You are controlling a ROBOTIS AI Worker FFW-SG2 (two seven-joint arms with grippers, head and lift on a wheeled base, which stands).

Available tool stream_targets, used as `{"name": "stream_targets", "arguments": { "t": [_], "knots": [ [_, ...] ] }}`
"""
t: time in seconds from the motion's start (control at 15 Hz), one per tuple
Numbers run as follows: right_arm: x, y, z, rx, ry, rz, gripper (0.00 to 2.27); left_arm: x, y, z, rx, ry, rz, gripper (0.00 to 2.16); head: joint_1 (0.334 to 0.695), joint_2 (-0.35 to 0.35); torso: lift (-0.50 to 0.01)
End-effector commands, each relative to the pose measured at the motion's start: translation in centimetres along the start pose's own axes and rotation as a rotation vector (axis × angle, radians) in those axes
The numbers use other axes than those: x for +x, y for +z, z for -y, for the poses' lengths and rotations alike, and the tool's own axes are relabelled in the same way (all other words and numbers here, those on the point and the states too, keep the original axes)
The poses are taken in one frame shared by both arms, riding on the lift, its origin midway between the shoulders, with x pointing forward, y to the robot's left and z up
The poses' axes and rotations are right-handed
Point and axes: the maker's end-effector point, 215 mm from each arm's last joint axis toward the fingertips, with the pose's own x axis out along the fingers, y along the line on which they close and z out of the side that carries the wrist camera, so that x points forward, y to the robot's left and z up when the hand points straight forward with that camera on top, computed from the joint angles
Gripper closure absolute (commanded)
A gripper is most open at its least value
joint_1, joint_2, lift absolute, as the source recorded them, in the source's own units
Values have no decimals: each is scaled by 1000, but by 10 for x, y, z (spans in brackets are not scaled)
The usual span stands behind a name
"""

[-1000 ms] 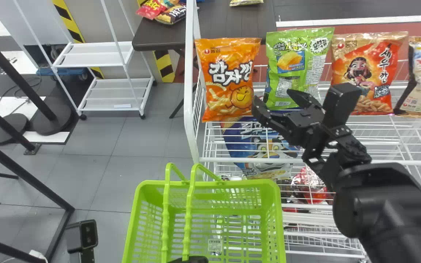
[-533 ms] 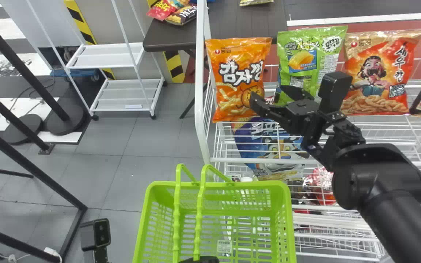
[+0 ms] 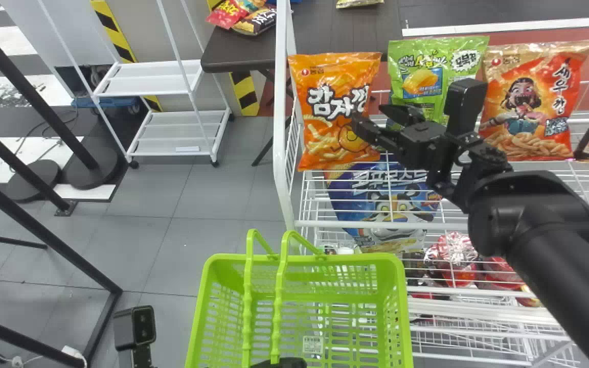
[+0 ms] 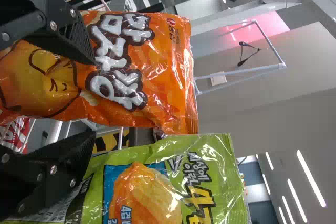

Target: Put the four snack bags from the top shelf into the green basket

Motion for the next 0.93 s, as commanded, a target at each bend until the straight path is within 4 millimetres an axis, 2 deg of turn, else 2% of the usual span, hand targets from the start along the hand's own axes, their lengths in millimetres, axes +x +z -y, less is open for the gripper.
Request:
{"name": "stream_targets", "arguments": {
  "t": [0.0, 0.2, 0.27, 0.53, 0.67, 0.87],
  "knots": [
    [3, 9, 5, 18, 1, 7, 1214, -2, -1, 0, -7, -7, 1, 2148, 695, 176, 0],
    [4, 8, 13, 52, -3, -21, 2098, -3, 0, 0, -9, -6, 3, 2148, 695, 172, 0],
    [3, 6, 12, 57, 3, -27, 2219, -4, -1, -1, -11, -6, 3, 2148, 695, 170, 0],
    [0, 0, 1, 48, 41, -29, 2246, -5, 1, -1, -10, -4, 7, 2148, 695, 171, 0],
    [0, 6, -8, 30, 54, -16, 2246, -7, 2, -1, -8, -1, 10, 2148, 695, 179, 0],
    [-3, 3, -12, 38, 73, -13, 2246, -7, 2, -1, -11, -1, 10, 2148, 695, 189, 0]
  ]
}}
